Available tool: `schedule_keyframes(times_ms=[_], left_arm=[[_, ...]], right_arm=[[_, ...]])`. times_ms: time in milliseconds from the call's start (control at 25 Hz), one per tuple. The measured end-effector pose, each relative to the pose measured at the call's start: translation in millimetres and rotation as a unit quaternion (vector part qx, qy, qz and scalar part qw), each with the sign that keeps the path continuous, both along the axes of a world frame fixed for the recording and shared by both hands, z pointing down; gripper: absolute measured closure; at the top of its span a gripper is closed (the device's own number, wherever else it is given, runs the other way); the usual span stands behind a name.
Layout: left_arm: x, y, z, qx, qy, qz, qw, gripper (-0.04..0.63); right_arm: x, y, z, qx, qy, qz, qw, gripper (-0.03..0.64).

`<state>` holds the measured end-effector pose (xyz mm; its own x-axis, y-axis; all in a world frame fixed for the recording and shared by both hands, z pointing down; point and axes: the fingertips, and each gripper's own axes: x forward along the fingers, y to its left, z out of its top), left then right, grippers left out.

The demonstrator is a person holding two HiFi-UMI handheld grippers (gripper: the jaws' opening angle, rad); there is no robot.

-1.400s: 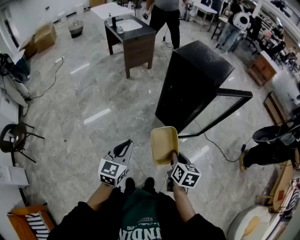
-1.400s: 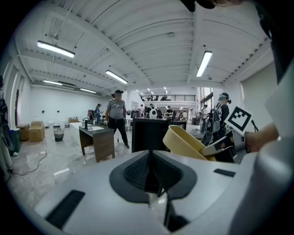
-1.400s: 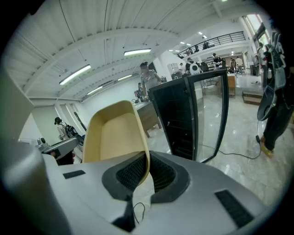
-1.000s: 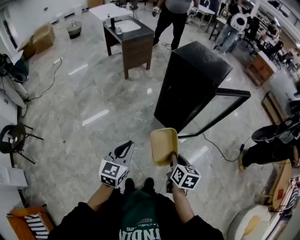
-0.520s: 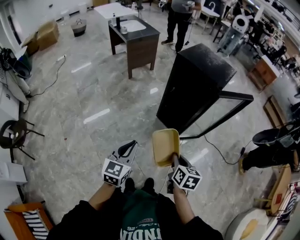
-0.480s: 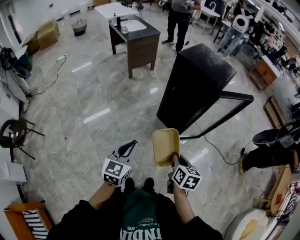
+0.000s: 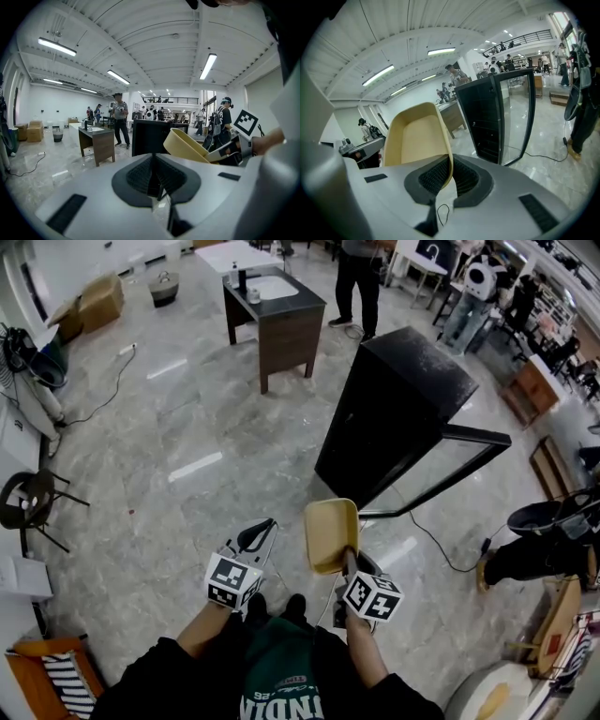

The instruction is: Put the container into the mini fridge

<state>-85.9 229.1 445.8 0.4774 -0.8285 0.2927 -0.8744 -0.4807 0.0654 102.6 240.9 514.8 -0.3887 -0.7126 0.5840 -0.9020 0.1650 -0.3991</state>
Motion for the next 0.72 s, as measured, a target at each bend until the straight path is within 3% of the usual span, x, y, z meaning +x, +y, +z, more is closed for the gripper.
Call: schedule_keyframes(times_ms=[720], left_arm=[[51.6,-21.7,2.8,-0.001,-0.001,-0.008,1.0,0.571]], right_arm=[[43.9,-21.0,12.0,-0.006,-0.01,-0.022,1.0,0.577]])
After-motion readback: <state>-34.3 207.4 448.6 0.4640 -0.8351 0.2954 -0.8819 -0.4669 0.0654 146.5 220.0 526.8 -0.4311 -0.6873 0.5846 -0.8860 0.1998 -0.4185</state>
